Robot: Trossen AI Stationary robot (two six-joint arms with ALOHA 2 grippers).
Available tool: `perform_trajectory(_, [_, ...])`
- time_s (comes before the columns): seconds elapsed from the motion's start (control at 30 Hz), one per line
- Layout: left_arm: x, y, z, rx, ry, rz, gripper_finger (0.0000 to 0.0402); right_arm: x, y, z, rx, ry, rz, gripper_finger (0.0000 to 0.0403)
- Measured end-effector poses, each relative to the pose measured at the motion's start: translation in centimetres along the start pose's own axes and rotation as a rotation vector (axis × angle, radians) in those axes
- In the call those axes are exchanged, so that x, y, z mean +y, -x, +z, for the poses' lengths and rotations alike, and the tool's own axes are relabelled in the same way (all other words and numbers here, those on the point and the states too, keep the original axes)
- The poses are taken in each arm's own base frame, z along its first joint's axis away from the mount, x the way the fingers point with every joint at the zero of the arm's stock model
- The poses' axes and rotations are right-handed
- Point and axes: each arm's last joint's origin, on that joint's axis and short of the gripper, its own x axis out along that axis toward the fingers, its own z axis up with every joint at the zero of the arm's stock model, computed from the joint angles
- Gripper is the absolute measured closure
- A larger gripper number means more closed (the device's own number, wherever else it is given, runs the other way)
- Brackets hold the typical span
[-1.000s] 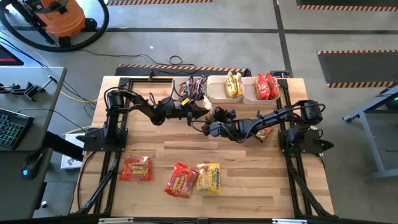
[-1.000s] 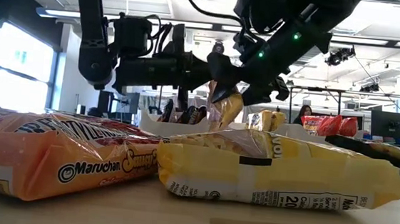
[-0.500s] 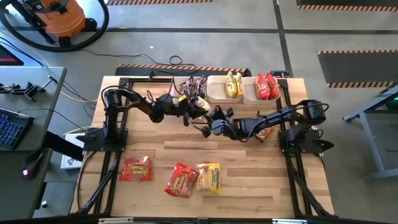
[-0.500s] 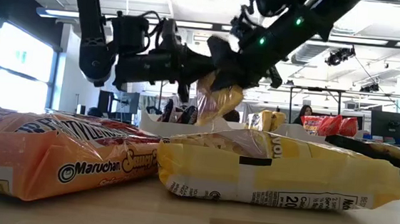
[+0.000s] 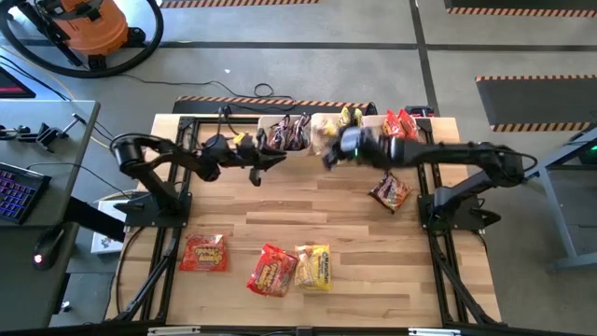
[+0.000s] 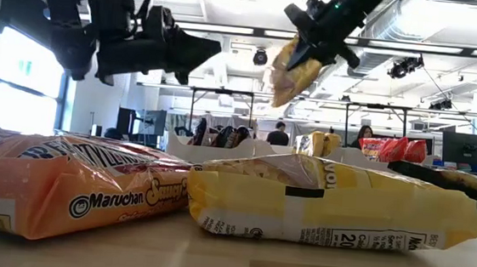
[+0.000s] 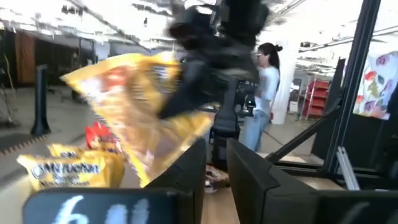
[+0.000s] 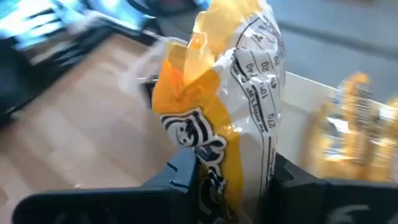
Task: Sort Maruchan noodles
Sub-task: Put the yellow noodle into the center white bin
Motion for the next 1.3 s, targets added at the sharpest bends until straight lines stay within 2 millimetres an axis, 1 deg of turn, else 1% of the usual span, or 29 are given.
perform_trajectory(0.1, [-0.3,0.3,0.5,-0.003,-0.037,0.0,0.0357,-2.3,0.1,3.6,0.116,-0.061,-0.061,0.0334])
perform_trajectory(0.2, [-0.4,0.3,0.6,0.004,-0.048,-0.003,0.0365,-4.8,-0.6,6.6,0.245,-0.119,-0.084,0.0333])
perform_trajectory(0.27, [-0.4,0.2,0.5,0.009,-0.045,-0.003,0.037,-6.3,-1.5,8.0,0.335,-0.149,-0.074,0.0333])
perform_trajectory(0.37, [-0.4,0.2,0.5,0.01,-0.045,-0.003,0.0375,-7.8,-3.7,9.0,0.46,-0.185,-0.056,0.0333])
perform_trajectory(0.43, [-0.4,0.2,0.5,0.01,-0.04,-0.003,0.0378,-8.5,-5.2,9.2,0.542,-0.196,-0.046,0.0333])
perform_trajectory(0.57, [-0.4,0.2,0.5,0.01,-0.038,-0.003,0.0382,-9.6,-8.2,9.0,0.662,-0.212,-0.081,0.0332])
perform_trajectory(0.67, [-0.4,0.2,0.5,0.01,-0.036,-0.003,0.0383,-10.3,-10.1,8.7,0.723,-0.223,-0.097,0.0332])
perform_trajectory(0.77, [-0.4,0.2,0.5,0.01,-0.036,-0.003,0.0383,-10.8,-11.6,8.5,0.747,-0.225,-0.108,0.0332])
perform_trajectory(1.03, [-0.4,0.2,0.5,0.01,-0.036,-0.003,0.0383,-12.0,-13.5,7.7,0.787,-0.251,-0.137,0.0332])
perform_trajectory(1.3, [-0.4,0.2,0.5,0.01,-0.036,-0.003,0.0383,-12.3,-15.3,6.9,0.801,-0.25,-0.144,0.0331])
